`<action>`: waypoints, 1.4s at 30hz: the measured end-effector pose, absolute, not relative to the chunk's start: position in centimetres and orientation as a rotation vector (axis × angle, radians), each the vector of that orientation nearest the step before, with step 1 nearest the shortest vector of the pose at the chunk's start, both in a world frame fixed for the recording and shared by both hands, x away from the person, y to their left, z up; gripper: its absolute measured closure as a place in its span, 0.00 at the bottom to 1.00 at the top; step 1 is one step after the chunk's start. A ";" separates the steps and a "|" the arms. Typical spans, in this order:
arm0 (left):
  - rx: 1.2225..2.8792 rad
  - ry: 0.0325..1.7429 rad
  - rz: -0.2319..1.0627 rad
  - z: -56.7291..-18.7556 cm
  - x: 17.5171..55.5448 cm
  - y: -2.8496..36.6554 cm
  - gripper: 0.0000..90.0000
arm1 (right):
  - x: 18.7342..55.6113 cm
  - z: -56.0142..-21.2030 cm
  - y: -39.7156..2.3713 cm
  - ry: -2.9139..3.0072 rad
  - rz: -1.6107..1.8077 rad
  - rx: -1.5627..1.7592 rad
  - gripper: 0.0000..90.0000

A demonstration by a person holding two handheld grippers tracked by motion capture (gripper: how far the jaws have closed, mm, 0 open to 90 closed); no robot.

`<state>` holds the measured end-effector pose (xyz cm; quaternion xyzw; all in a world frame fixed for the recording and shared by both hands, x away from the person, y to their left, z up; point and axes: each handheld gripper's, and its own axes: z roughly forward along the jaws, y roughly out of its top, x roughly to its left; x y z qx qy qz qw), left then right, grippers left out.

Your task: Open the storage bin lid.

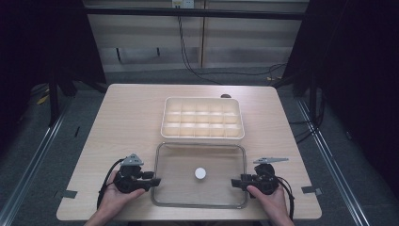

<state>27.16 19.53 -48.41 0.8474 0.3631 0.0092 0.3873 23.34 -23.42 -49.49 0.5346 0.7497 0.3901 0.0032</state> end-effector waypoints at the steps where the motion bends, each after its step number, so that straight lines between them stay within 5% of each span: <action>1: 2.165 0.923 0.024 -48.4 27.2 19.5 0.63 | 23.3 -49.5 -23.4 2.350 1.223 1.677 0.48; 33: 2.135 0.924 0.048 -48.0 27.4 19.4 0.51 | 23.4 -48.7 -25.2 2.179 1.250 1.696 0.47; 42: 2.098 0.889 0.113 -46.3 28.1 20.0 0.39 | 22.7 -47.3 -25.0 2.174 1.326 1.541 0.40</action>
